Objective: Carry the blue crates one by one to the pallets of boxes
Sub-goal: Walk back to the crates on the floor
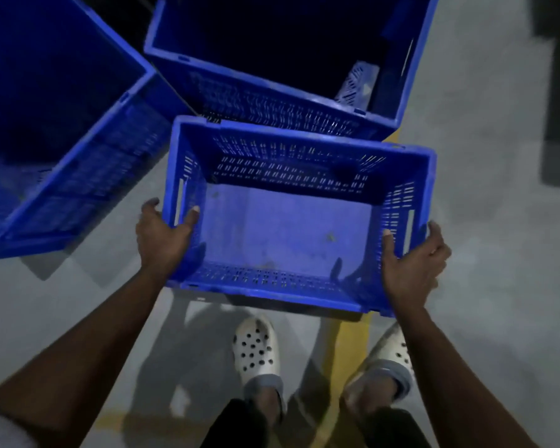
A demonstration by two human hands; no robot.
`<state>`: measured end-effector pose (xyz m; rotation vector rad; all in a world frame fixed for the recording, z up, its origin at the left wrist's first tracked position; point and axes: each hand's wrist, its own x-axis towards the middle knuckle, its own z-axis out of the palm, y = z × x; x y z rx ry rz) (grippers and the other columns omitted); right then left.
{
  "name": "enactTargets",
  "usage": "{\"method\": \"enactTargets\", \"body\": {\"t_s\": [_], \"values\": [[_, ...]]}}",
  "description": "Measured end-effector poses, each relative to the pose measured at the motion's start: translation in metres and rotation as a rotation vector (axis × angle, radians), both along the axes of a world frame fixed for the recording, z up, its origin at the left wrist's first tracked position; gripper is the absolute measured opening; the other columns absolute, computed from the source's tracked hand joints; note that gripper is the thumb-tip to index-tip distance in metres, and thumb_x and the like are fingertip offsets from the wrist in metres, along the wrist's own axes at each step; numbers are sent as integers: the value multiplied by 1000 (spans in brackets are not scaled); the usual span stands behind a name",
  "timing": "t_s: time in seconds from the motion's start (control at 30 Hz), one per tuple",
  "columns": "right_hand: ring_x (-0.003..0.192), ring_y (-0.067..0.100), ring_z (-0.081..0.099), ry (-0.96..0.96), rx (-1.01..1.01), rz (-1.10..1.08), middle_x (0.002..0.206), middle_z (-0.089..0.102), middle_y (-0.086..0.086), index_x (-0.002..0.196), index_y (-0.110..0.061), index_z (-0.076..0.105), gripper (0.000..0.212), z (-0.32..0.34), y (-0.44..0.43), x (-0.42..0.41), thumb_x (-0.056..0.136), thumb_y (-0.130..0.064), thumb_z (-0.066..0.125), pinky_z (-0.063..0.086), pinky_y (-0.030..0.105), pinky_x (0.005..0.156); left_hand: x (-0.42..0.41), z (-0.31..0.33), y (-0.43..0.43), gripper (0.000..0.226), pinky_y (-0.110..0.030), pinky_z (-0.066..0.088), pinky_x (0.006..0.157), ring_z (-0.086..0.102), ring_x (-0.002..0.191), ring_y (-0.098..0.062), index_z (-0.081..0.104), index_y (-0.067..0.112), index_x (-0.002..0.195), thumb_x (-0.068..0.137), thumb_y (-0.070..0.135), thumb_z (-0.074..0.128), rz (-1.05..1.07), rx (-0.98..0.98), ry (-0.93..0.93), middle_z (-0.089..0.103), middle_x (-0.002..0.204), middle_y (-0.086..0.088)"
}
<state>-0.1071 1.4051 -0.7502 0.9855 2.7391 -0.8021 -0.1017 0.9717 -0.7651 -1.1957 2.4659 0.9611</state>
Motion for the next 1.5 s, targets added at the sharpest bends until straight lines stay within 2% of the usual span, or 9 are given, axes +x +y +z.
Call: {"method": "enactTargets", "body": {"t_s": [0.07, 0.17, 0.3, 0.47, 0.67, 0.8, 1.0, 1.33, 1.5], "values": [[140, 47, 51, 6, -71, 16, 159, 48, 18, 169, -24, 25, 91, -13, 3, -1, 101, -65, 70, 48, 69, 108, -8, -10, -1, 70, -54, 59, 96, 71, 110, -41, 58, 18, 125, 94, 80, 72, 29, 69, 1, 74, 117, -14], [125, 40, 67, -11, -101, -35, 140, 65, 9, 162, -26, 33, 85, -17, 15, -14, 100, -80, 54, 54, 58, 104, -26, -13, -10, 75, -52, 59, 83, 74, 88, -35, 67, 19, 102, 95, 93, 54, 228, 231, 109, 77, 94, -10], [88, 37, 73, -59, -275, -94, 93, 75, 5, 117, -23, 56, 71, -21, 39, -39, 102, -89, 32, 58, 56, 91, -44, -24, -17, 95, -42, 54, 65, 62, 62, -28, 71, 21, 92, 73, 112, 52, 268, 348, 188, 70, 73, -5], [83, 33, 70, 17, -279, -31, 83, 72, 7, 99, -21, 60, 69, -34, 51, -45, 109, -80, 26, 56, 52, 83, -42, -38, -25, 100, -63, 59, 98, 74, 90, -44, 73, 20, 84, 93, 105, 21, 161, 109, 59, 77, 88, -13], [105, 43, 68, -61, -235, 57, 113, 73, 19, 109, -19, 61, 74, -31, 58, -52, 108, -82, 20, 54, 53, 94, -42, -22, -10, 103, -52, 55, 101, 72, 101, -41, 74, 16, 85, 94, 98, 13, 125, -40, 25, 78, 102, -18], [97, 42, 72, -114, -323, -43, 102, 75, 12, 97, -25, 63, 82, -5, 68, -47, 95, -98, 24, 59, 62, 93, -27, 17, 3, 103, -42, 44, 89, 68, 98, -36, 77, 7, 98, 105, 91, 18, 126, -41, 6, 75, 103, -16], [91, 44, 73, -155, -369, -127, 91, 74, 13, 91, -22, 62, 80, 109, 100, -7, 95, -98, 35, 59, 68, 89, -3, 132, 34, 103, -45, 49, 86, 71, 91, -35, 73, 14, 85, 98, 100, 18, 118, 25, -23, 77, 97, -15], [88, 36, 74, -146, -300, -171, 92, 76, 12, 95, -14, 67, 91, 415, 139, 42, 95, -98, 32, 58, 46, 82, 38, 427, 89, 99, -46, 45, 78, 68, 89, -37, 73, 13, 88, 105, 93, 17, 58, 65, -65, 74, 92, -13], [87, 37, 76, -123, -317, -245, 90, 79, 12, 93, -14, 74, 96, 518, 169, 58, 87, -103, 41, 63, 57, 91, 50, 516, 102, 101, -51, 55, 83, 69, 90, -38, 71, 18, 89, 99, 100, 14, -4, 72, -39, 75, 98, -13]]}}
